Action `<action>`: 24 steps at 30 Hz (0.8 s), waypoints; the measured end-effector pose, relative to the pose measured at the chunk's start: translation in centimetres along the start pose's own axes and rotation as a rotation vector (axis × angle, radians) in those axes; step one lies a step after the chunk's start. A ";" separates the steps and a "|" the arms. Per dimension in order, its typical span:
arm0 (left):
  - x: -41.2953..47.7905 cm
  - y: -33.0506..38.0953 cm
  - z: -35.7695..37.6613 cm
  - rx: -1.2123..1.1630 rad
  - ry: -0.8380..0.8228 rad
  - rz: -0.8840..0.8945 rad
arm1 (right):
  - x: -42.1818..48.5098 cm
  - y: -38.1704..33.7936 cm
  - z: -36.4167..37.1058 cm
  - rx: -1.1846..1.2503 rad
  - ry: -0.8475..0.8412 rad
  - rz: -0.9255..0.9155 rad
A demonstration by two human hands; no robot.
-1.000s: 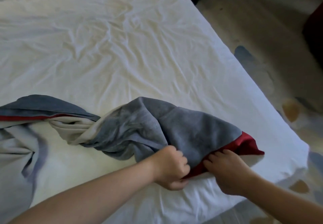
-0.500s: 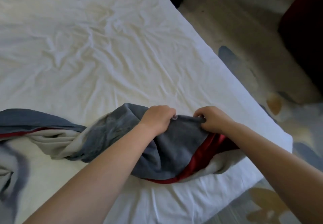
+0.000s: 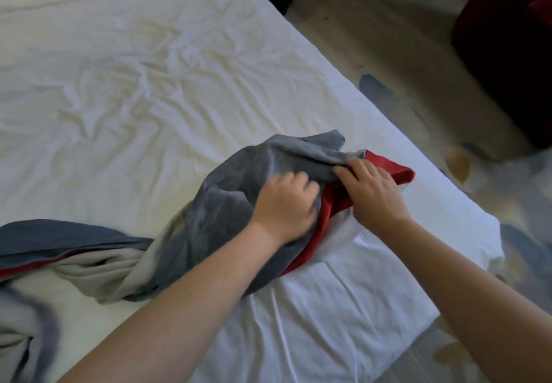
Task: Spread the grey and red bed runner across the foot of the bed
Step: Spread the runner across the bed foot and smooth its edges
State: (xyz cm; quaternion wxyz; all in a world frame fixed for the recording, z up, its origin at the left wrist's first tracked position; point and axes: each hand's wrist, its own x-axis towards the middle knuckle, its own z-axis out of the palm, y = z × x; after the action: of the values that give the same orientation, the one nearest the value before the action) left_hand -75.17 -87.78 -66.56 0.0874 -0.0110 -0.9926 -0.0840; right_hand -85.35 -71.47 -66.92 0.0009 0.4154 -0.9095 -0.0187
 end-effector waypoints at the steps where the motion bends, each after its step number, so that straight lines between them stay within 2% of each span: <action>1: -0.8 1.1 0.4 -0.041 -0.107 0.011 | -1.1 0.4 0.3 -0.008 0.023 -0.043; 3: -2.3 2.9 1.6 -0.076 -0.332 -0.027 | -2.6 1.1 0.8 -0.032 -0.015 -0.152; 5: -3.1 4.1 3.0 -0.090 -0.416 -0.060 | -3.0 1.1 0.9 -0.026 -0.101 -0.204; 8: -3.5 5.3 2.9 -0.205 -0.265 -0.031 | -2.3 0.0 1.2 0.005 -0.132 -0.281; 12: -4.3 6.6 3.1 -0.202 -0.089 0.162 | -1.6 -0.5 1.3 -0.143 -0.126 -0.429; 18: -5.6 6.9 2.8 -0.325 -0.143 0.283 | -6.1 2.7 -0.7 -0.100 -0.057 -0.449; 21: -6.5 7.6 2.9 -0.386 -0.270 0.458 | -11.0 2.7 -0.6 -0.034 -0.081 -0.416; 24: -7.3 8.4 3.1 -0.385 -0.583 0.580 | -15.0 1.5 0.2 -0.009 -0.284 -0.367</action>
State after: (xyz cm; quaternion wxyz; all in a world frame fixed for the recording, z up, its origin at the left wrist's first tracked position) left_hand -68.17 -79.08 -69.45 -0.1793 -0.3279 -0.8979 -0.2325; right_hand -76.67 -59.20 -66.90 -0.1284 0.5669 -0.8097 -0.0809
